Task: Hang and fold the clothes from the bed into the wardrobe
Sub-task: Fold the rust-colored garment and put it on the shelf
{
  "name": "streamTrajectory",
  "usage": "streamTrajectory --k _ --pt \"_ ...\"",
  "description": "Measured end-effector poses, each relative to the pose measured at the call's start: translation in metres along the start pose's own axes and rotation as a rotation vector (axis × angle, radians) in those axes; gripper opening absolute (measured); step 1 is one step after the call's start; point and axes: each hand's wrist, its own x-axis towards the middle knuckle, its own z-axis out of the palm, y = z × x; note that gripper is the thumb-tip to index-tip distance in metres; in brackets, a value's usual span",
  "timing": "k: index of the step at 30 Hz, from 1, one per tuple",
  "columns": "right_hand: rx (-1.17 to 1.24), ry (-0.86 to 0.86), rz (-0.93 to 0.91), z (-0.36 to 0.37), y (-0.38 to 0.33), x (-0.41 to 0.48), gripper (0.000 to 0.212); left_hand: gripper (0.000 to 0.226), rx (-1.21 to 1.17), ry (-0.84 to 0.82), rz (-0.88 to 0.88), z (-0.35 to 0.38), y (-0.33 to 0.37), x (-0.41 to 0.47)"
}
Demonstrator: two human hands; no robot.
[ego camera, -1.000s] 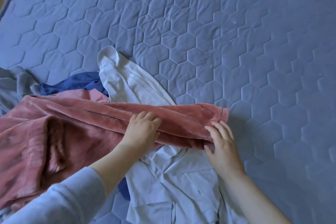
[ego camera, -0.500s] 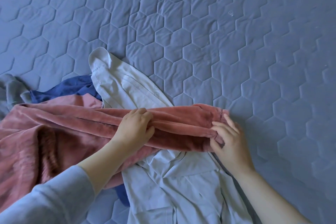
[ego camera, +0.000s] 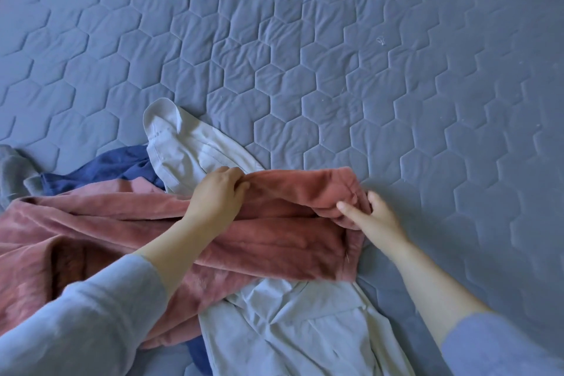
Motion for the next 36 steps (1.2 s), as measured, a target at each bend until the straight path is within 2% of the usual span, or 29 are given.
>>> streamTrajectory --k 2,4,6,8,10,13,15,17,20,22,23,25,28,30,33,36 --pt "-0.044 0.034 -0.018 0.004 0.012 0.006 0.018 0.019 0.007 0.014 0.002 0.005 0.002 0.008" --pt "0.05 0.189 -0.066 0.006 0.012 0.01 0.01 0.019 0.005 0.044 0.006 0.005 0.002 0.015" --pt "0.154 0.352 -0.125 0.003 0.003 0.016 0.012 0.019 0.023 0.107 0.002 0.002 0.002 0.028" --pt "0.1 0.43 -0.208 -0.003 -0.005 0.021 0.017 0.018 0.08 0.174 -0.02 -0.003 0.001 0.043" --pt "0.069 0.405 -0.219 -0.008 -0.008 0.027 0.016 0.02 0.142 0.146 -0.064 -0.003 0.0 0.059" --pt "-0.028 0.267 -0.091 -0.007 -0.002 0.043 0.02 0.022 0.201 -0.032 -0.116 0.01 0.001 0.075" --pt "0.039 0.102 0.047 -0.004 0.0 0.053 0.026 0.023 0.193 -0.129 -0.127 0.021 0.004 0.079" --pt "0.12 0.044 0.105 -0.002 0.0 0.064 0.028 0.024 0.17 -0.169 -0.099 0.03 0.011 0.083" --pt "0.14 0.185 0.013 -0.003 0.001 0.073 0.024 0.028 0.123 -0.217 -0.003 0.042 0.032 0.094" --pt "0.07 0.277 -0.105 -0.006 0.005 0.069 0.018 0.029 0.094 -0.269 0.028 0.05 0.051 0.104" --pt "0.012 0.28 -0.149 -0.007 0.009 0.064 0.016 0.029 0.072 -0.294 0.035 0.054 0.06 0.109" --pt "-0.1 0.204 -0.179 -0.008 0.019 0.055 0.025 0.03 0.031 -0.342 0.042 0.065 0.079 0.118" --pt "-0.145 0.085 -0.186 -0.013 0.031 0.046 0.034 0.029 0.041 -0.412 0.058 0.077 0.1 0.125" --pt "-0.129 0.08 -0.197 -0.023 0.031 0.043 0.032 0.024 -0.016 -0.396 0.061 0.079 0.108 0.131" --pt "-0.159 0.161 -0.306 -0.043 0.027 0.043 0.03 0.016 -0.165 -0.272 0.06 0.069 0.12 0.143" --pt "-0.367 0.208 -0.342 -0.053 0.029 0.052 0.017 0.017 -0.133 -0.198 0.154 0.066 0.128 0.151"
